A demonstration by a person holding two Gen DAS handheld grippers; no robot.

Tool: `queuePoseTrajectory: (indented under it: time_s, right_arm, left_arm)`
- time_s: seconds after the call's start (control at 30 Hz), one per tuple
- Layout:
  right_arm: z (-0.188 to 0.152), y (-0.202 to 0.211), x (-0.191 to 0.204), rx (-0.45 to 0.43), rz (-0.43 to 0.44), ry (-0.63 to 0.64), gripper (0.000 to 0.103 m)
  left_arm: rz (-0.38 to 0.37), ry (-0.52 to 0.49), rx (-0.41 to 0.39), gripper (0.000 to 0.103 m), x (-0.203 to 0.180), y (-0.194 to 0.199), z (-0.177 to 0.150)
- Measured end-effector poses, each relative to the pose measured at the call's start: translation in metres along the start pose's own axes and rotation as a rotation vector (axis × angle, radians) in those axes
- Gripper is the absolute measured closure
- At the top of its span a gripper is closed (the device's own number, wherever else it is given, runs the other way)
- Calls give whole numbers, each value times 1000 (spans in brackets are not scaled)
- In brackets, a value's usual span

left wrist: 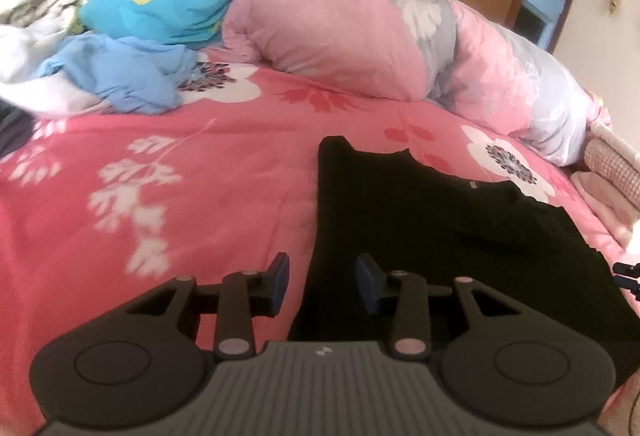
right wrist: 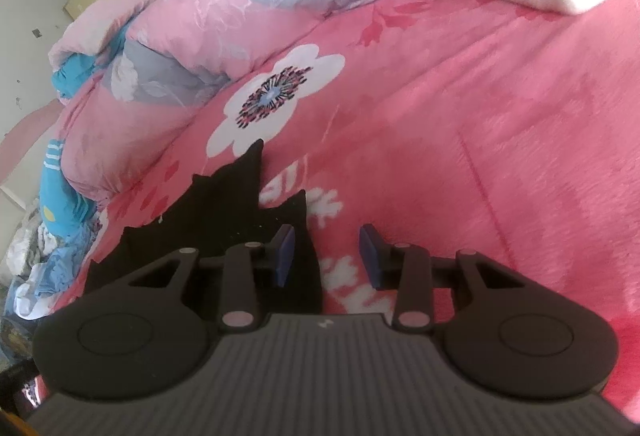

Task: Fold clothes

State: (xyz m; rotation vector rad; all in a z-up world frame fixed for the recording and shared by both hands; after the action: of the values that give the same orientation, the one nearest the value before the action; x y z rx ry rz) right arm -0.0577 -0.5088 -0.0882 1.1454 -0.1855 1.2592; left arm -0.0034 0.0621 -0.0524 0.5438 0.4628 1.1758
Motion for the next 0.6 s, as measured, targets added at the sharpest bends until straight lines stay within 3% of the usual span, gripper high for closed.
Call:
queuePoseTrajectory:
  time_s: [0.3,0.4,0.6]
  right_arm:
    - [-2,-7,-1,-25,0,-11,64]
    - [-3,-9,-1,-39,2,-6,63]
    - [-2,-11,-4,-53,19,-27,63]
  left_arm:
    - [-38,-65,20,69,0,-54,25]
    - [-44,-100,15,77,-2,-60,29]
    - [-40,-156,-14,82,-11,-54,30]
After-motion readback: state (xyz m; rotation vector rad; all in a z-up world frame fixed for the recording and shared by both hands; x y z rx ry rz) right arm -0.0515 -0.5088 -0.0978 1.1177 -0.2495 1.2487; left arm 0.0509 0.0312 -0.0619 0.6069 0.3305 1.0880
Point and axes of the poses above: each gripper's, at about its wrist camera, not at the fingertips, and y roughly against the way its jaws point, x to its left, z to its top, the point moved 5 cm from there along -y, roughly the way its jaws point, and after that the axes turned 14 degrees about -y, right-handed, at the moved point
